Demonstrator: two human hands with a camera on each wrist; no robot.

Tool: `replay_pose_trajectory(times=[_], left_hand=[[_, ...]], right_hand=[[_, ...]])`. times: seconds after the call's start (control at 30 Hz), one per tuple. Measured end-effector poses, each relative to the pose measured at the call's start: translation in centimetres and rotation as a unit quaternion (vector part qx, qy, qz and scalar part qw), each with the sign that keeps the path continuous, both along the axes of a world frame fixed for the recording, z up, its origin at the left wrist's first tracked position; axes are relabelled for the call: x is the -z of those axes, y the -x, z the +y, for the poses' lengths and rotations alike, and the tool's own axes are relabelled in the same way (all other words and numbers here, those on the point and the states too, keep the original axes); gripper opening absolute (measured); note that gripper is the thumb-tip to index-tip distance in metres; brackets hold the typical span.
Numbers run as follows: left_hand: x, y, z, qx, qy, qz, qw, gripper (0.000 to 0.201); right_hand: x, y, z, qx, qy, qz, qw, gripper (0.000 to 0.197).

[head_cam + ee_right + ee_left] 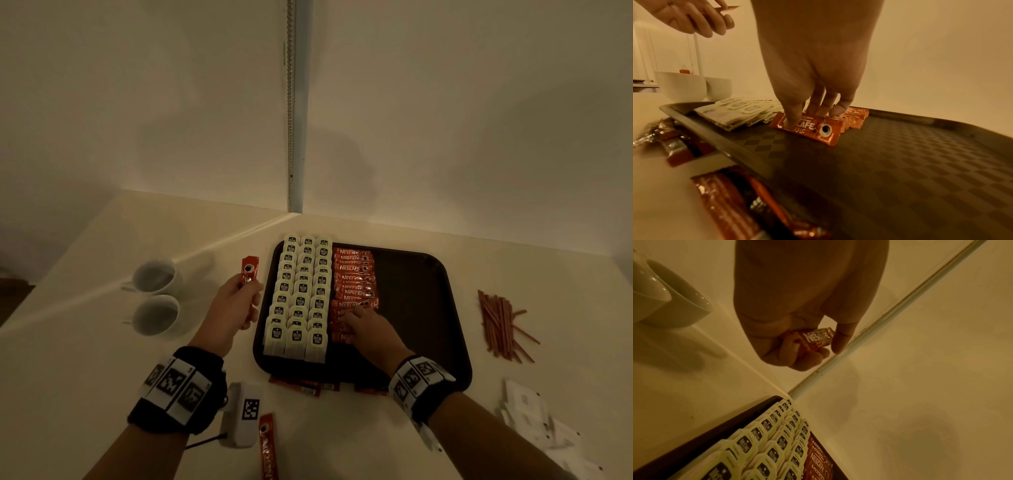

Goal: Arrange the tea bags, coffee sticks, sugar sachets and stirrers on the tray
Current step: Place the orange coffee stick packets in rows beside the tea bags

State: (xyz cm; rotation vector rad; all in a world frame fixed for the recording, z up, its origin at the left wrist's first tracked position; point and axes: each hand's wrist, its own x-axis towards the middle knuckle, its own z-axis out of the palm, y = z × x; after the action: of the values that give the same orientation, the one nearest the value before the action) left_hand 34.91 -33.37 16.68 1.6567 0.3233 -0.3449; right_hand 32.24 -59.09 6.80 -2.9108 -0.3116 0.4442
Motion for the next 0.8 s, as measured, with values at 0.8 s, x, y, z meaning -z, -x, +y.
replay_pose_trajectory(times=[0.8], left_hand=[[7.3, 3.6, -12.1, 0.521, -0.564, -0.253, 0.589, 0.023]], right_hand=[[-1.9, -3.9, -4.3, 0.113, -0.058, -0.043, 0.991, 0.025]])
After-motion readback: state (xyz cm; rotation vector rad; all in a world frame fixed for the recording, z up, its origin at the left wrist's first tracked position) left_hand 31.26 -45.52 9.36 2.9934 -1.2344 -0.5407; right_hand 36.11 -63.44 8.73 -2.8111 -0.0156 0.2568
